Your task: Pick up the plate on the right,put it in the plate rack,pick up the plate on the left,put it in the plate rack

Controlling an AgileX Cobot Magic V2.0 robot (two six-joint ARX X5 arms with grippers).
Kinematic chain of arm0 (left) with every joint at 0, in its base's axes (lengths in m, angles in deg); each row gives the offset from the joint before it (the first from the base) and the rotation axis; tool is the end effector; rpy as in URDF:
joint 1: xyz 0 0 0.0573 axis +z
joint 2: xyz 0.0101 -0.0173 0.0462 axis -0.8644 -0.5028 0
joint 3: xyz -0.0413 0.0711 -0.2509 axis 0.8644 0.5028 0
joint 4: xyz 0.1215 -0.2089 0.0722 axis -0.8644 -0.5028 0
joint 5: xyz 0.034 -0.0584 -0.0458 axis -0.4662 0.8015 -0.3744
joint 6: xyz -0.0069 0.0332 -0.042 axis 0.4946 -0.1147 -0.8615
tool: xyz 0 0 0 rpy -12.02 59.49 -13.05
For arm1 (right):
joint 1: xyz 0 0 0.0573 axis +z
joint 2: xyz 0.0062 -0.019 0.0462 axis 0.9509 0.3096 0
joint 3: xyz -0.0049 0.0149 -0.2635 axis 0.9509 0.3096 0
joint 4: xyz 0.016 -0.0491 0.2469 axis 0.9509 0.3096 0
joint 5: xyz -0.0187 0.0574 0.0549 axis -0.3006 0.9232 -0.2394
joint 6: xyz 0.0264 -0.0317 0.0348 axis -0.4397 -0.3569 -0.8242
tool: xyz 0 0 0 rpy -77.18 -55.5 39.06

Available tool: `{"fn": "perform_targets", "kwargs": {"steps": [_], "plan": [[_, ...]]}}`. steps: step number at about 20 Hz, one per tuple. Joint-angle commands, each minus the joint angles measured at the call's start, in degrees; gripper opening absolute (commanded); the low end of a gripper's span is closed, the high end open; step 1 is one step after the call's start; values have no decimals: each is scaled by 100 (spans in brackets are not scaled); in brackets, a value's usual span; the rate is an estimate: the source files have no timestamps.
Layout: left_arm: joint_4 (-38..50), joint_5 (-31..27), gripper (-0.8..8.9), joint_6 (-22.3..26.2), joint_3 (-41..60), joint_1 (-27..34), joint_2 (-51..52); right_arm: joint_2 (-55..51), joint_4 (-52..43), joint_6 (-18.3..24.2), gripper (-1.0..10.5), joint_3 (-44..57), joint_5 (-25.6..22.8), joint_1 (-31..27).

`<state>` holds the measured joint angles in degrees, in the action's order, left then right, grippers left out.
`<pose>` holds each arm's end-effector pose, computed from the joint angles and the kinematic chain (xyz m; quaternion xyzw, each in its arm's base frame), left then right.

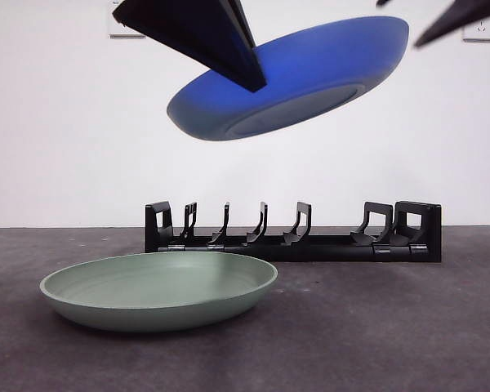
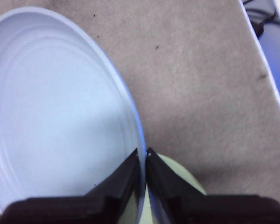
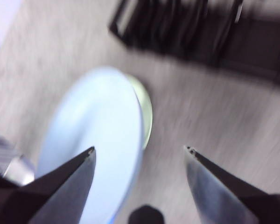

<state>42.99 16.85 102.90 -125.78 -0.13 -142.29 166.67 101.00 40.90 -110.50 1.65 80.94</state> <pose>0.1305 -0.2204 0.2887 0.5131 0.0959 -0.5171 0.6784 0.2575 0.0568 0.3843 0.0732 0.4296 0.3359 0.8351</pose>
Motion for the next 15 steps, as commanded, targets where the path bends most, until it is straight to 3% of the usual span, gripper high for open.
{"fn": "perform_targets", "kwargs": {"steps": [1, 3, 5, 8, 10, 15], "plan": [[476, 404, -8, -861, 2, 240, 4, -431, -234, -188, 322, -267, -525, -9], [1132, 859, -8, -1641, 2, 566, 4, -857, -341, -201, 321, -334, -1161, -2], [1965, 1307, -8, -2531, 2, 1003, 4, -1261, -299, -199, 321, -334, -1423, -2], [3156, 1864, -8, -3755, 2, 1683, -22, -1729, -55, -181, 320, -334, -1408, -2], [3755, 1886, -8, -4385, 2, 2070, -103, -1923, 234, -133, 320, -334, -1353, 2], [4719, 2594, -8, -5292, 2, 2892, -815, -2033, 802, -46, 316, -332, -695, 2]]}}
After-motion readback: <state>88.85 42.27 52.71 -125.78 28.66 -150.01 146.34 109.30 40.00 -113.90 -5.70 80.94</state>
